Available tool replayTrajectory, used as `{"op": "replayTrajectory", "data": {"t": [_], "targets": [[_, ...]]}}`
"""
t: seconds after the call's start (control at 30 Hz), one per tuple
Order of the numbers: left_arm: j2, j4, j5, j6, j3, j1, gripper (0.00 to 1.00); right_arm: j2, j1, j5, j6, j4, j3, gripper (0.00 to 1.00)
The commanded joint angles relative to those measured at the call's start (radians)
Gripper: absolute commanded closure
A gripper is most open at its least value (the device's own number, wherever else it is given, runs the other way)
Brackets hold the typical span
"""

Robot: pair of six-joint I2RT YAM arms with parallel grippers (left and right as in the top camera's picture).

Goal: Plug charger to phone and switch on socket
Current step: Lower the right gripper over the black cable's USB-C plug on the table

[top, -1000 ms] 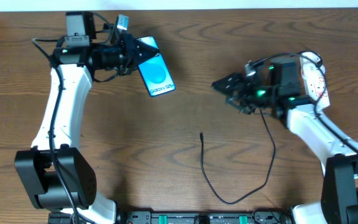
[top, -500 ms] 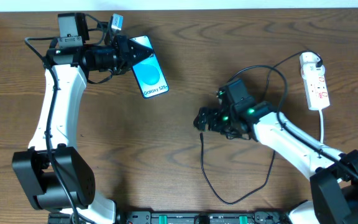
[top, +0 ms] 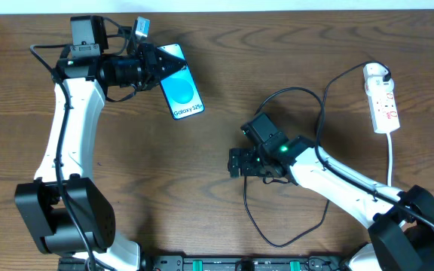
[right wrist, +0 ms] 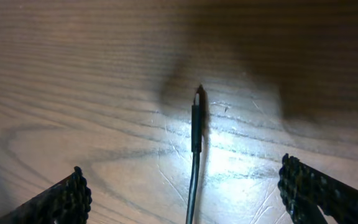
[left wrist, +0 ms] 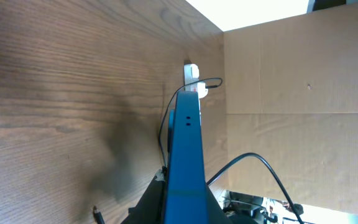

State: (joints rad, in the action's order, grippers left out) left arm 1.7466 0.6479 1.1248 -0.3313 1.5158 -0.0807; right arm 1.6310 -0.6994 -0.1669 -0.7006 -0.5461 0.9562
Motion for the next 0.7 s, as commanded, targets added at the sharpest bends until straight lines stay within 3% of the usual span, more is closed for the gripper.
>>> {"op": "replayTrajectory", "data": {"t": [0.0, 0.23, 0.47, 0.57, 0.67], "targets": [[-0.003, -0.001, 0.040, 0.025, 0.005, -0.004, 0.92, 0.049, -0.011, 0.030, -0.013, -0.025, 0.051, 0.06], [-0.003, -0.001, -0.061, 0.024, 0.005, -0.004, 0.92, 0.161, -0.020, 0.031, -0.013, -0.101, 0.135, 0.10], [-0.003, 0.000, -0.063, 0.024, 0.005, -0.004, 0.92, 0.216, -0.048, 0.030, -0.018, -0.102, 0.143, 0.12], [-0.003, -0.001, -0.064, 0.024, 0.005, -0.004, 0.93, 0.217, -0.049, 0.030, -0.021, -0.113, 0.143, 0.18], [-0.003, -0.001, -0.064, 0.024, 0.005, -0.004, 0.93, 0.219, -0.050, 0.031, -0.020, -0.117, 0.143, 0.36]]}}
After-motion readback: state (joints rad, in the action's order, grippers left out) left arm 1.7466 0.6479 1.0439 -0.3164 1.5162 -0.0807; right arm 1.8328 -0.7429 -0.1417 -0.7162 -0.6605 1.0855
